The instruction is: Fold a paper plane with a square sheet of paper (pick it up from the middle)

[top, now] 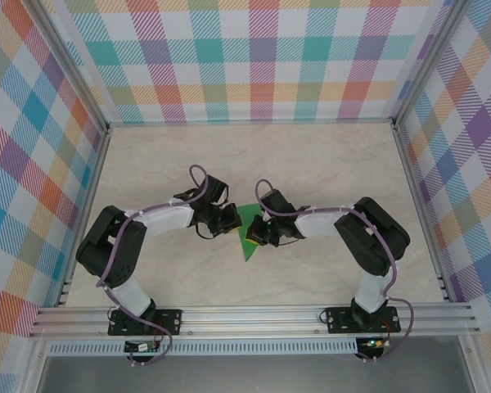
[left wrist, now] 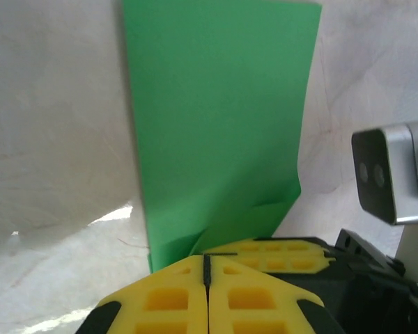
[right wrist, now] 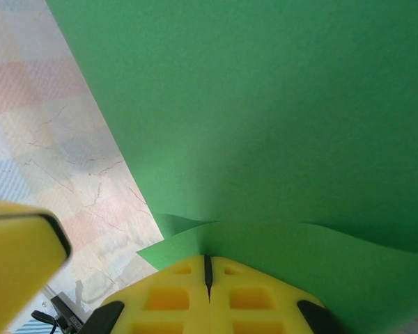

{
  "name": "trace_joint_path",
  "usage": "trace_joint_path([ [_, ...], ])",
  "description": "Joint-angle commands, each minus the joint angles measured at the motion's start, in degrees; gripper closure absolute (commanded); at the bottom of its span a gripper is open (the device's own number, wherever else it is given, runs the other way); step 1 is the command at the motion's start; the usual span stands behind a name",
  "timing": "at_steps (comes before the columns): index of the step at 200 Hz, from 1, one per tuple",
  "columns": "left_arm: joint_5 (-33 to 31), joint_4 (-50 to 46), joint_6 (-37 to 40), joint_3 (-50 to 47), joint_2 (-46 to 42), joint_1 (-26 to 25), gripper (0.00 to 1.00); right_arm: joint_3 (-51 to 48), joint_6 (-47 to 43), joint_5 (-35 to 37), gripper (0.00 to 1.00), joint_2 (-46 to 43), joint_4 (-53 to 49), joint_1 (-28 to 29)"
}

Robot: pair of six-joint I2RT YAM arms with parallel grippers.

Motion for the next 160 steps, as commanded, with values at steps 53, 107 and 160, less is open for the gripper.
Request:
trace_joint_path([
  [53, 1.25, 0.41, -0.61, -0.94, 2.09, -1.83, 1.0, -0.95, -1.08, 3.26, 0.99, 2.52, -6.57, 0.21],
  [107, 1.6, 0.58, -0.88, -0.62, 3.49, -2.1, 1.0, -1.13, -0.92, 3.35, 0.99, 2.55, -6.53, 0.14],
  [160, 1.08, -0.55, -0.39, -0.27, 4.49, -2.24, 1.0, -0.96, -0.89, 3.3, 0.99, 2.67, -6.73, 0.18],
])
